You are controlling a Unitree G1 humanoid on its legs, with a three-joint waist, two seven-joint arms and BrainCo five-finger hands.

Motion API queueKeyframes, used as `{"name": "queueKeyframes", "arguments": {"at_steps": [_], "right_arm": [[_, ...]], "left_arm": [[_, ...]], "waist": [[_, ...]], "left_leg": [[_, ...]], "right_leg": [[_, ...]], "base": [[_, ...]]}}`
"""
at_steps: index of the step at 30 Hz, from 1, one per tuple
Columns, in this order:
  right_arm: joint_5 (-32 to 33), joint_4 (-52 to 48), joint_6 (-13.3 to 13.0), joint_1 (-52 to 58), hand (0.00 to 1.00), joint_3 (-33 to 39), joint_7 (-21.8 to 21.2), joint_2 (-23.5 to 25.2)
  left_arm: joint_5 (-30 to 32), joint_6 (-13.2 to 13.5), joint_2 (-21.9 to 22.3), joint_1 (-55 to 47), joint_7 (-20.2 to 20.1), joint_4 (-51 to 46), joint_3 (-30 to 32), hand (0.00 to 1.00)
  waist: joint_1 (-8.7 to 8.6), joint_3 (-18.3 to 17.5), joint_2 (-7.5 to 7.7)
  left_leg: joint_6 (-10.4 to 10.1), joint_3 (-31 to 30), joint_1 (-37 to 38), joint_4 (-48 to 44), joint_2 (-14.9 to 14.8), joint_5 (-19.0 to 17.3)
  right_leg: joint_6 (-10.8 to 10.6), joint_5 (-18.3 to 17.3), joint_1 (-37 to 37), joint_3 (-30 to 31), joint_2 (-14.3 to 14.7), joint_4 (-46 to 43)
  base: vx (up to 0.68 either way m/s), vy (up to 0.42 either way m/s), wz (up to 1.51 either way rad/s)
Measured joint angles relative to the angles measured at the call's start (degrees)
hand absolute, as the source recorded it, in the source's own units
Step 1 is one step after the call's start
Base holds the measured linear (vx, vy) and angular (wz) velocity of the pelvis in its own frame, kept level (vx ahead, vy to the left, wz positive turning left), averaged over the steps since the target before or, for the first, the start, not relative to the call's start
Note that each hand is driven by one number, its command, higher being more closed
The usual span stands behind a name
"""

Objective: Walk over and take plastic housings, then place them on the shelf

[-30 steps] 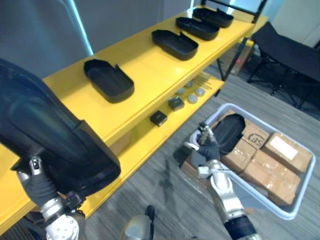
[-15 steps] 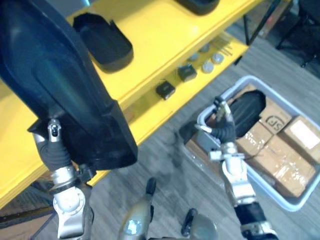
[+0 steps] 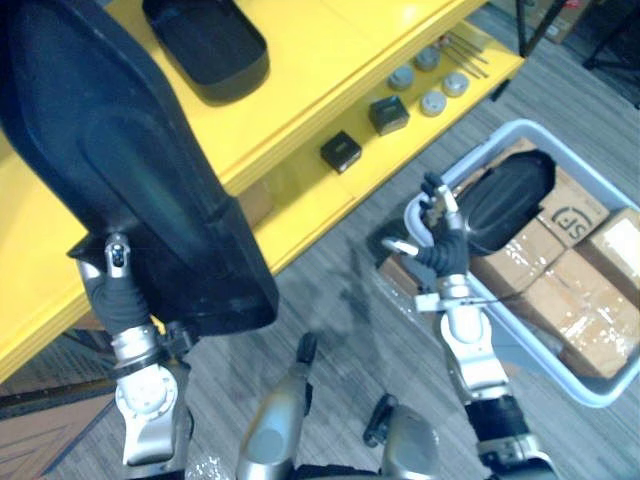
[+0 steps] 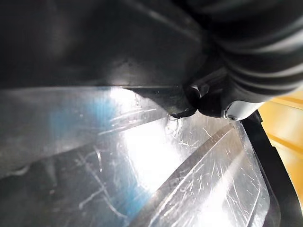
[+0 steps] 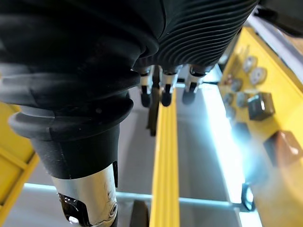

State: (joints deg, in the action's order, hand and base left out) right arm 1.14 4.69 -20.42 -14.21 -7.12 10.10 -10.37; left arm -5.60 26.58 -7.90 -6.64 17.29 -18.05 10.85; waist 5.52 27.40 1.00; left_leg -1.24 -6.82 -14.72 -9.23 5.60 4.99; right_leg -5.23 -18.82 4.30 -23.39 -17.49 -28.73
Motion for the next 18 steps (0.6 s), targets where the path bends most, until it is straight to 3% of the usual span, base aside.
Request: {"name": "queueKeyframes", "arguments": {"at_steps": [6, 7, 9, 11, 13, 14, 15, 16, 18], "right_arm": [[-0.9, -0.1, -1.7, 0.0, 0.0, -0.6, 1.2, 0.9], [-0.9, -0.1, -1.8, 0.0, 0.0, -0.1, 2.2, 0.9], [-0.9, -0.1, -2.1, -0.1, 0.0, 1.1, 3.0, 1.0], [-0.9, -0.1, -2.2, 0.1, 0.0, 3.0, 3.8, 1.0], [-0.9, -0.1, -3.2, 1.8, 0.0, 6.9, 3.9, 1.0], [-1.0, -0.1, -3.7, 2.7, 0.0, 7.9, 4.0, 1.0], [-1.0, -0.2, -4.3, 4.3, 0.0, 9.7, 4.2, 0.9], [-0.9, -1.1, -4.4, 5.2, 0.0, 11.4, 4.2, 0.7], [-0.9, -4.8, -4.6, 7.5, 0.0, 14.9, 4.1, 0.2]], "left_arm": [[2.2, 0.7, 0.1, 0.0, 0.7, -0.7, 0.4, 1.0], [3.4, 0.7, 0.1, -0.1, 1.1, -1.0, 1.0, 1.0], [4.5, 0.8, -0.3, 0.0, 1.9, -1.1, 2.9, 1.0], [4.6, 0.8, -0.7, -0.7, 2.1, -2.1, 4.7, 1.0], [5.8, 0.8, -0.8, -1.5, 2.6, -4.4, 6.1, 1.0], [6.0, 0.9, -1.1, -1.5, 2.6, -4.8, 6.1, 1.0], [5.8, 1.0, -1.9, -1.5, 2.7, -5.1, 6.1, 1.0], [5.6, 0.9, -2.3, -0.9, 2.8, -5.0, 5.9, 1.0], [5.4, 0.7, -2.5, 0.6, 2.7, -4.7, 5.3, 1.0]], "waist": [[0.09, -0.1, 0.09], [0.17, -0.1, 0.16], [0.1, -0.2, 0.22], [0.11, -1.0, 0.86], [-0.49, -3.0, 1.08], [-0.77, -3.7, 1.13], [-1.34, -5.7, 0.76], [-1.98, -7.3, 0.95], [-3.17, -8.0, 0.3]], "left_leg": [[0.1, -1.1, -0.3, -2.4, 0.9, -2.0], [0.4, -1.0, -0.1, -4.4, 1.2, -3.6], [0.9, -0.9, 0.6, -7.5, 1.5, -6.2], [1.8, -0.9, 2.3, -9.5, 2.1, -8.7], [2.6, -3.7, 5.5, -8.4, 1.4, -9.6], [2.8, -4.6, 6.3, -7.8, 1.1, -9.8], [3.1, -6.8, 6.9, -6.8, 0.6, -9.9], [3.2, -9.0, 7.3, -6.2, -0.2, -10.1], [2.7, -12.6, 7.9, -5.8, -0.9, -10.4]], "right_leg": [[-0.4, -1.3, -2.1, -2.0, -0.6, -0.2], [-1.6, -0.9, -3.9, -2.8, -0.8, 0.1], [-1.5, 0.3, -3.7, -1.1, -1.8, -5.9], [1.0, 4.2, -0.6, 3.8, -2.7, -15.1], [4.8, 16.4, 3.6, 8.6, -2.0, -24.1], [5.2, 17.2, 4.8, 9.6, -1.6, -25.8], [4.5, 11.4, 6.2, 11.6, 0.6, -24.4], [4.5, 8.0, 7.1, 13.7, 4.0, -18.9], [4.2, 6.9, 7.7, 18.3, 8.9, -8.3]], "base": [[0.01, -0.017, 0.14], [0.08, 0.03, 0.16], [0.11, 0.038, 0.1], [0.13, 0.057, 0.05], [0.2, 0.038, 0.31], [0.24, -0.033, 0.61], [0.26, -0.07, 0.7], [0.3, -0.083, 0.75], [0.26, -0.112, 0.91]]}}
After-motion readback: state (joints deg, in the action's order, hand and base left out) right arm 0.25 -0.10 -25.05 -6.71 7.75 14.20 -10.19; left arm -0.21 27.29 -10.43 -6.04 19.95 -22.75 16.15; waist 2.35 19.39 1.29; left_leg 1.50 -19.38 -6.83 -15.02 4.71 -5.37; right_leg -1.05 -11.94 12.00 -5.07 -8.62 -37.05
